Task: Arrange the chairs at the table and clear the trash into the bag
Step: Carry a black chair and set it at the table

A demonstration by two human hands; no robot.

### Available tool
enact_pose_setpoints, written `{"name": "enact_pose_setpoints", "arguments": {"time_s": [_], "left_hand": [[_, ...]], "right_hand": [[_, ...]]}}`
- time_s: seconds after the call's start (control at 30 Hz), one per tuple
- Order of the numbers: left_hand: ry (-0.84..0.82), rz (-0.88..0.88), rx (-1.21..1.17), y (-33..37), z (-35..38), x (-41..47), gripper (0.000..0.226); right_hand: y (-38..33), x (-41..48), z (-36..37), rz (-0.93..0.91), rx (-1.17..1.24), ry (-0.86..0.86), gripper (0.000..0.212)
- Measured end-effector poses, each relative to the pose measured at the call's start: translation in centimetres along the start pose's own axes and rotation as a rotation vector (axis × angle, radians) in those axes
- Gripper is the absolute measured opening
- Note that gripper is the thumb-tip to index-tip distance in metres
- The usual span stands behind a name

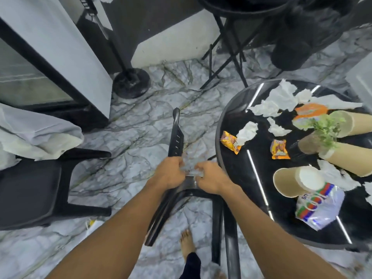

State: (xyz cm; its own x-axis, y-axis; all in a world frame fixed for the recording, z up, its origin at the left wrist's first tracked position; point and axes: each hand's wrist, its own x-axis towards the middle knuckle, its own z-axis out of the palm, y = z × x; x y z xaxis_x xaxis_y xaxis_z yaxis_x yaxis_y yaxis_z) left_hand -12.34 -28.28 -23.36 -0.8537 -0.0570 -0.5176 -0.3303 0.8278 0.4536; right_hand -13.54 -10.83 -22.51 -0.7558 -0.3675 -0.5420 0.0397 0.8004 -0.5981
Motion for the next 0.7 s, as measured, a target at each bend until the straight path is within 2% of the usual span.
{"name": "enact_pose_setpoints", "arguments": {"time_s": [0.23,0.47,0.7], "left_hand": [[0.008,-0.062,-0.015,-6.0,3.6,5.9,0.04],[0.017,-0.064,-0.024,-13.2,8.0,16.1,0.053],[0.032,-0.025,-0.04,-18.8,9.2,27.3,0.059]], "right_hand": [[2.6,6.5,5.7,0.064,0.012,-0.048,0.041],[5.3,16.9,14.0,0.14,0.134,-0.042,0.049],[4.3,29.7,19.9,0.193,0.247,0.119,0.065]]}}
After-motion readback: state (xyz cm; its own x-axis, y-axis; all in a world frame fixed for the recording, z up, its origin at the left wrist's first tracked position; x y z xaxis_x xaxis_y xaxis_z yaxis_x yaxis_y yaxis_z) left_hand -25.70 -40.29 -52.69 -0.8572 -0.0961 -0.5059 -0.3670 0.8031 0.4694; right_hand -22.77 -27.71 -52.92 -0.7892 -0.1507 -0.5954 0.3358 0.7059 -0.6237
